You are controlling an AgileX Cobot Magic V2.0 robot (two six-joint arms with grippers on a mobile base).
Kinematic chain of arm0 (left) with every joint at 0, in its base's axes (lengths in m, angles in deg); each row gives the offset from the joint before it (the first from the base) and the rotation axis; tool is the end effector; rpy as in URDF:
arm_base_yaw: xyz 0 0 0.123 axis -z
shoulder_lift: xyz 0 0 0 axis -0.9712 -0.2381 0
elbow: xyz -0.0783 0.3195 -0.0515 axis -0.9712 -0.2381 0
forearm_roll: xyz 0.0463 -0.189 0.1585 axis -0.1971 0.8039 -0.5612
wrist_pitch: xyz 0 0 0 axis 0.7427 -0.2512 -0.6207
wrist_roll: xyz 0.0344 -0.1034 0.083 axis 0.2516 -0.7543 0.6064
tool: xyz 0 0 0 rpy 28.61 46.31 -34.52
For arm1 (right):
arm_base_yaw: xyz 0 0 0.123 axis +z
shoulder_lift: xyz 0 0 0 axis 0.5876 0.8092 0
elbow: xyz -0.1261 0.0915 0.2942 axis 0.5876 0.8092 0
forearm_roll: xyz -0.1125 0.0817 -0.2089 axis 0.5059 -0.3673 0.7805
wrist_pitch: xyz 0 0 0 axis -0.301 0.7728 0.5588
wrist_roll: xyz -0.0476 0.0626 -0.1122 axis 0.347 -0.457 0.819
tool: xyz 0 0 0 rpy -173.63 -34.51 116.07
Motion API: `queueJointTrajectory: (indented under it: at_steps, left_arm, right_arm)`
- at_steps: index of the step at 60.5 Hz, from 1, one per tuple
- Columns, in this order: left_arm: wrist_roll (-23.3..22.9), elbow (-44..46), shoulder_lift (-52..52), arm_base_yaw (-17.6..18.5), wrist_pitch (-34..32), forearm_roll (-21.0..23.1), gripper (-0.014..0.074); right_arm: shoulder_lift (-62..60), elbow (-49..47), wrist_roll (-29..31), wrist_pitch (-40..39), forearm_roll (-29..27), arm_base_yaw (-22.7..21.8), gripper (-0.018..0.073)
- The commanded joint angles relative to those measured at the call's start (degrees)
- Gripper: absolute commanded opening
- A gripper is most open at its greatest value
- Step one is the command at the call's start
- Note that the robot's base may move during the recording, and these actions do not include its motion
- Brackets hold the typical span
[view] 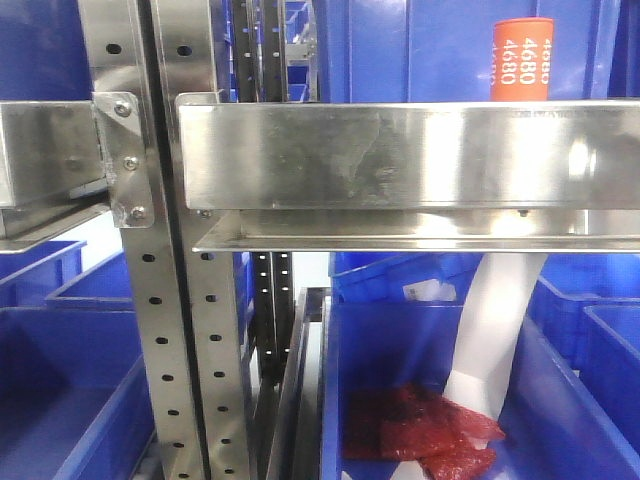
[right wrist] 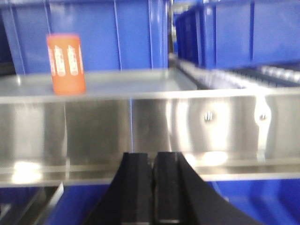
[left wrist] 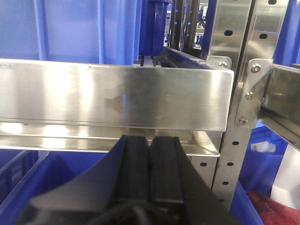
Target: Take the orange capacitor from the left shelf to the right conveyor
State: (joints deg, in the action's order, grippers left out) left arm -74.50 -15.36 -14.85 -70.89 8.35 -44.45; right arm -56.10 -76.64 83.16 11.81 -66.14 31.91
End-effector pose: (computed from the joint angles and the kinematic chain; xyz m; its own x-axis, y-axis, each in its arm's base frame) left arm 0.0534 -0.0056 0.1978 0.0048 -0.0483 -0.9988 0.0975 0.9941 -0.0476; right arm 0.0534 -0.0037 0.2044 0.0577 0.0942 -0.9939 0.0649 0.9931 0.0979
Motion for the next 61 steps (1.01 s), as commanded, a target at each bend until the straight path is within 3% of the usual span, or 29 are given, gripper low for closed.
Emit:
queueJointTrajectory:
  at_steps: [1, 15, 23, 30, 37, 43, 61]
  left_arm:
    - [0.0, 0.4, 0.65, -0.03, -4.79, 0.1, -0.0127]
    - [0.0, 0.4, 0.65, -0.03, -4.79, 0.1, -0.0127]
    - [0.0, 0.32, 0.65, -0.03, -4.79, 0.1, -0.0127]
    - [0.0, 0.32, 0.65, -0.03, -4.79, 0.1, -0.0127]
    - [0.0, 0.32, 0.65, -0.03, -4.79, 0.1, -0.0127]
    - [0.0, 0.32, 0.65, -0.03, -4.79, 0.1, -0.0127]
    - [0.0, 0.32, 0.65, -0.03, -4.79, 0.1, -0.0127]
  right_arm:
    - [-0.67, -3.1, 0.25, -5.85, -0.07, -0.31, 0.0037]
    - [5.1, -19.24, 0.25, 7.95, -0.07, -0.31, 0.0038]
    - [12.29, -27.65, 0.25, 10.38, -0.07, 0.5, 0.0052]
    - [19.49, -32.72, 0.25, 10.37, -0.07, 2.6, 0.0191]
    - [27.16, -36.01, 0.3, 10.07, -0.02, 6.01, 0.0457]
    - [33.59, -37.92, 0.3, 9.15, -0.02, 9.03, 0.0615]
    - [53.05, -40.85, 0.3, -7.07, -0.02, 14.36, 0.0605]
